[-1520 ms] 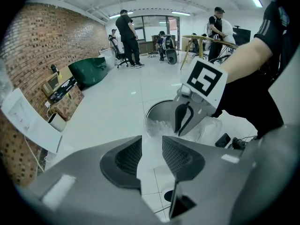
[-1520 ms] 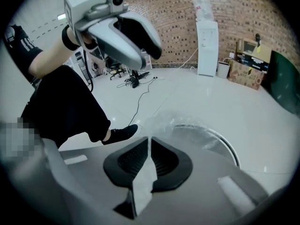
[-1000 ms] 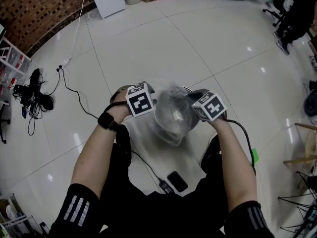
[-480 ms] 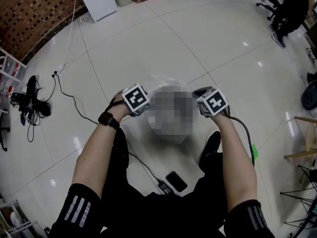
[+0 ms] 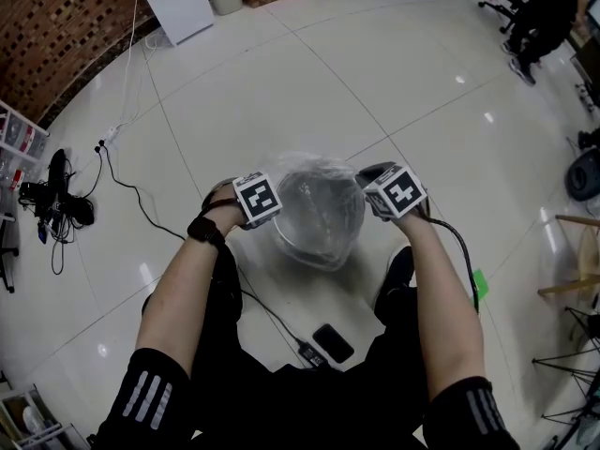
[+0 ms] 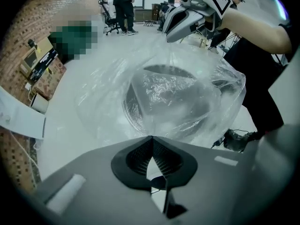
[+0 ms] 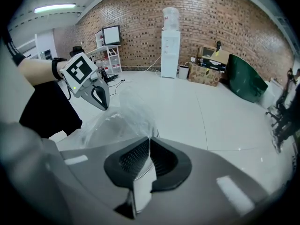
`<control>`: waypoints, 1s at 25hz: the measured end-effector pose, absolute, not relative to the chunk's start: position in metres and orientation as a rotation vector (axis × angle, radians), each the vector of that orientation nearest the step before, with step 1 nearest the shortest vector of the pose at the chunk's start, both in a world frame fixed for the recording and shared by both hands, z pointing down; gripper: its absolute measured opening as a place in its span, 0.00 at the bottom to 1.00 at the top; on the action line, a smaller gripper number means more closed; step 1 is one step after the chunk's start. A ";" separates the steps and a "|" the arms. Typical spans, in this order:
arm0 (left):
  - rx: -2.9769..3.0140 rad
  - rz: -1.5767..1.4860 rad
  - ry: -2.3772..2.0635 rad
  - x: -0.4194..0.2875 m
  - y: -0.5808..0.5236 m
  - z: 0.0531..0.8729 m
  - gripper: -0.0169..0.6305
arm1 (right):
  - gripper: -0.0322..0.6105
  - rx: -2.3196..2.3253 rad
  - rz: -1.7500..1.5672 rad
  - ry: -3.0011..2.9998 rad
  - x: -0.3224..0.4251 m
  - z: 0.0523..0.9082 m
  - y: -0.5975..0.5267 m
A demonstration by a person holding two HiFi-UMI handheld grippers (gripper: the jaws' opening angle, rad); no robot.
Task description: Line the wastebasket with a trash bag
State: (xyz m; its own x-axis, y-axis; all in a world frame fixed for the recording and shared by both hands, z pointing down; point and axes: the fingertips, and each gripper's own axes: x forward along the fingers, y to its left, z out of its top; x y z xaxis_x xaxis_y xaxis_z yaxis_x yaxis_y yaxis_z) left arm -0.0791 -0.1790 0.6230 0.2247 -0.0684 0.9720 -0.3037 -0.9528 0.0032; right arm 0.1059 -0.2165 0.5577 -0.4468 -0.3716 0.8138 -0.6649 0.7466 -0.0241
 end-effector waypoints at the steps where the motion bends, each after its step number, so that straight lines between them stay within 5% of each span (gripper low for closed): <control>1: 2.297 1.824 -0.373 -0.084 -0.182 0.622 0.02 | 0.07 0.789 0.437 -2.080 0.110 0.559 -0.218; 25: 2.243 1.965 -0.608 -0.125 -0.248 0.662 0.02 | 0.07 0.975 0.620 -1.878 0.177 0.653 -0.254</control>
